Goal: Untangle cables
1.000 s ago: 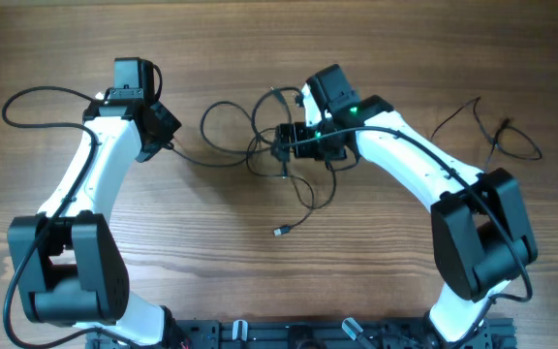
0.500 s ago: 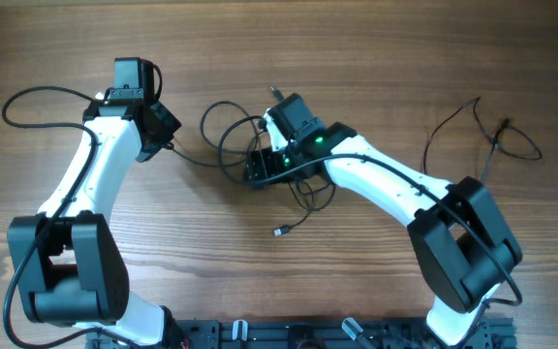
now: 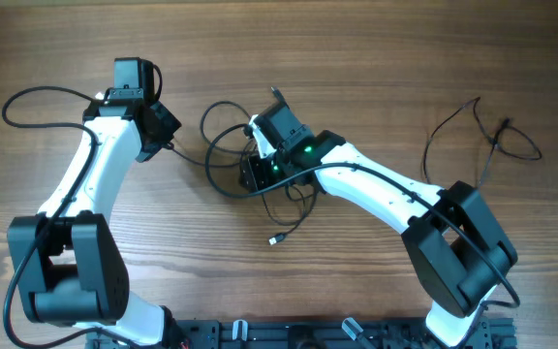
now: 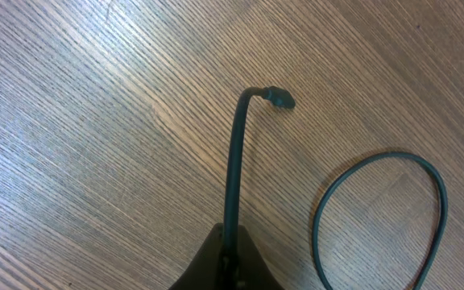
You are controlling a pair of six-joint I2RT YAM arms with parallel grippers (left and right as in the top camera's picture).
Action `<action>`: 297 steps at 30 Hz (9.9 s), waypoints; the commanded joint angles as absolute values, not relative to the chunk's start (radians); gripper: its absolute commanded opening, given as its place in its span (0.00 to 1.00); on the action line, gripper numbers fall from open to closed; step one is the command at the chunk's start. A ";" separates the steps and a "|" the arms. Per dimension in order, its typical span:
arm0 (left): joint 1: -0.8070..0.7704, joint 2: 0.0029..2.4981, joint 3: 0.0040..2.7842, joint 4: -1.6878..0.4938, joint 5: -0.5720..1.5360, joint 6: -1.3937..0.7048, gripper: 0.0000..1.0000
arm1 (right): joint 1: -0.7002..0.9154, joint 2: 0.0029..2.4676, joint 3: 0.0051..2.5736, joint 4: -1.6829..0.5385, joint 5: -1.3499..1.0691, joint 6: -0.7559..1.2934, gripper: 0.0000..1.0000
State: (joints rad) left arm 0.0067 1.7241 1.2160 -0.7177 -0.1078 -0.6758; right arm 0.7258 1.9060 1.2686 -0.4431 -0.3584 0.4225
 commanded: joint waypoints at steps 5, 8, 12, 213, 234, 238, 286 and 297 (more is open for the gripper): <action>0.002 1.717 1.210 -0.715 -0.125 -0.689 0.05 | 0.728 1.928 1.215 -0.427 -0.335 0.421 0.27; 0.002 1.717 1.210 -0.715 -0.126 -0.689 0.04 | 0.728 1.928 1.215 -0.420 -0.326 0.421 0.19; 0.002 1.717 1.210 -0.715 -0.126 -0.689 0.05 | 0.728 1.928 1.216 -0.418 -0.325 0.418 0.04; 0.002 1.779 1.210 -0.656 0.127 -0.597 0.92 | 0.772 1.408 1.377 -0.465 -0.369 -0.066 0.04; 0.002 1.876 1.210 -0.595 0.118 -0.614 0.04 | 0.584 1.074 1.377 0.072 -0.578 -0.057 0.04; 0.002 1.896 1.210 -0.585 0.118 -0.614 0.04 | 0.568 1.032 1.377 0.189 -0.408 -0.106 0.04; 0.306 1.897 1.151 -0.667 -0.079 -0.950 0.14 | 0.198 1.773 1.396 -0.897 -0.534 0.134 0.11; 0.305 1.897 1.152 -0.662 -0.068 -0.950 0.16 | 0.406 1.922 1.396 -0.584 -0.623 0.168 0.74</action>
